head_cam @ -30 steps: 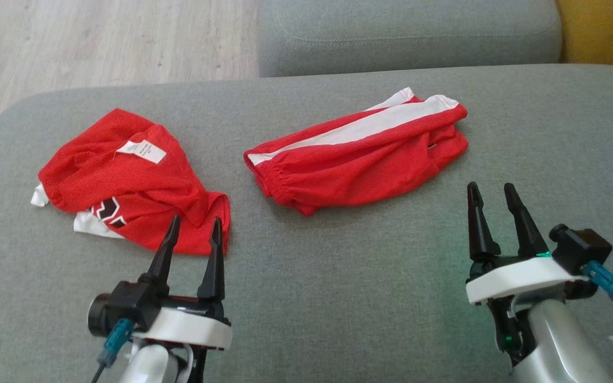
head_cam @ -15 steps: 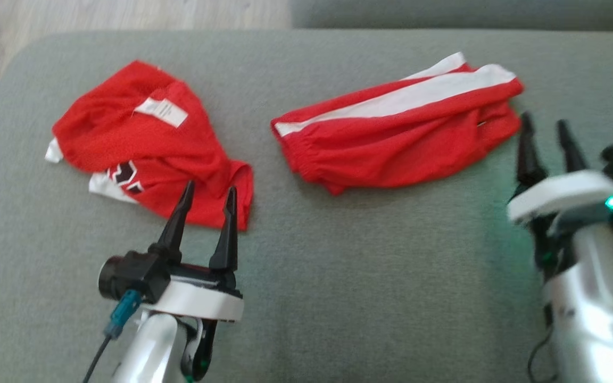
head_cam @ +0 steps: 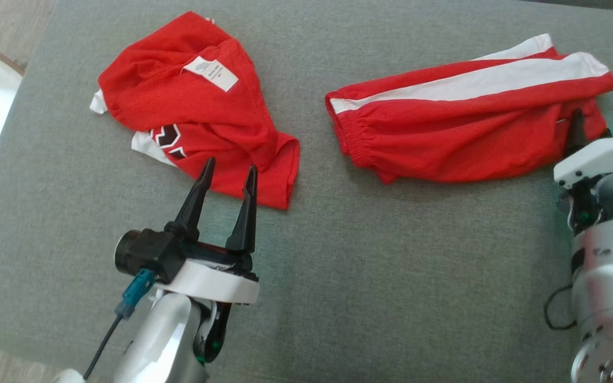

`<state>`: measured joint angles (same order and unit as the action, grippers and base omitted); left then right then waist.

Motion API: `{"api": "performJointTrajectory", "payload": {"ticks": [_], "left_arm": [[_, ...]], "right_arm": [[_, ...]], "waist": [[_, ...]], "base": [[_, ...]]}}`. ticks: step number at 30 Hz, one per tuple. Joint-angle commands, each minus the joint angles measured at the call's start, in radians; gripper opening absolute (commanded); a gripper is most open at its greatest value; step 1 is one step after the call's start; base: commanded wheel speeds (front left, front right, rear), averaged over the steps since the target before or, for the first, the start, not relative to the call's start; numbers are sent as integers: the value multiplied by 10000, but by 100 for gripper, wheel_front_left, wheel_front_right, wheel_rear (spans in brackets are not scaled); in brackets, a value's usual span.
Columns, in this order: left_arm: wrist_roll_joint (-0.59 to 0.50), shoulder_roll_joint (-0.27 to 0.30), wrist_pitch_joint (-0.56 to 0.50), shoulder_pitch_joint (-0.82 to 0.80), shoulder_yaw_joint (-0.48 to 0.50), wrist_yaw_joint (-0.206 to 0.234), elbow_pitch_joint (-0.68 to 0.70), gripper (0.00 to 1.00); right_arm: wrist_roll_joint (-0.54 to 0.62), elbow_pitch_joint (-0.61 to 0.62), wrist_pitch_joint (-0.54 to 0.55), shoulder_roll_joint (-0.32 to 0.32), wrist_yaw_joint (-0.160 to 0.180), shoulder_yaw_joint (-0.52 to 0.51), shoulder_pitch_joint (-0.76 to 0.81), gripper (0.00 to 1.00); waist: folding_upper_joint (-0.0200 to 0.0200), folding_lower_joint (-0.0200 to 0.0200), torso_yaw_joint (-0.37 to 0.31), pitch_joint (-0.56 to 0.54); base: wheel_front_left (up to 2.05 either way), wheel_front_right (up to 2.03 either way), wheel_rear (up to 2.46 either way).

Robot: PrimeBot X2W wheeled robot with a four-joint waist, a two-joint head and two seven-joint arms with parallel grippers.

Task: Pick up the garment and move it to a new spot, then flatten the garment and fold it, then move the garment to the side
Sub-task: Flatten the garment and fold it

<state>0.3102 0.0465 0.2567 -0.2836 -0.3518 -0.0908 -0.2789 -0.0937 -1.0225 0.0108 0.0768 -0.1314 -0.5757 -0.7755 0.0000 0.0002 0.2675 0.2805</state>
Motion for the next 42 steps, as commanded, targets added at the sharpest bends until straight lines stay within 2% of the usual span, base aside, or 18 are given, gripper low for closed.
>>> {"api": "performJointTrajectory", "payload": {"ticks": [1,13,14,15,16,23,31,42], "left_arm": [[105,39,51,-348,287,55,331,100],[330,38,51,-551,3,205,455,100],[339,38,51,-562,-16,212,451,100],[346,38,51,-570,-26,219,444,100],[350,38,51,-575,-29,224,434,100],[314,38,51,-520,83,264,321,100],[294,38,51,-246,175,296,277,100],[185,38,51,290,290,331,398,100]], "right_arm": [[64,-17,58,-45,7,110,-573,100],[112,-1295,-426,10,7,5,-1343,100],[117,-1358,-474,18,7,54,-1391,47],[136,-1401,-554,30,7,121,-1430,7],[128,-1455,-624,36,7,175,-1460,0],[-105,-1633,-1339,110,7,424,-1406,0],[-362,-1595,-2206,358,7,592,-841,0],[-654,-825,-2659,600,7,-160,640,0]], "waist": [[0,-2,102,90],[0,-2,196,414],[0,-2,196,436],[0,-2,192,450],[0,-2,185,457],[0,-2,-15,253],[0,-2,-568,-392],[0,-2,-1340,-1213]], "base": [[0,0,0],[0,0,0],[0,0,0],[0,0,0],[0,0,0],[0,0,0],[0,0,0],[0,0,0]]}}
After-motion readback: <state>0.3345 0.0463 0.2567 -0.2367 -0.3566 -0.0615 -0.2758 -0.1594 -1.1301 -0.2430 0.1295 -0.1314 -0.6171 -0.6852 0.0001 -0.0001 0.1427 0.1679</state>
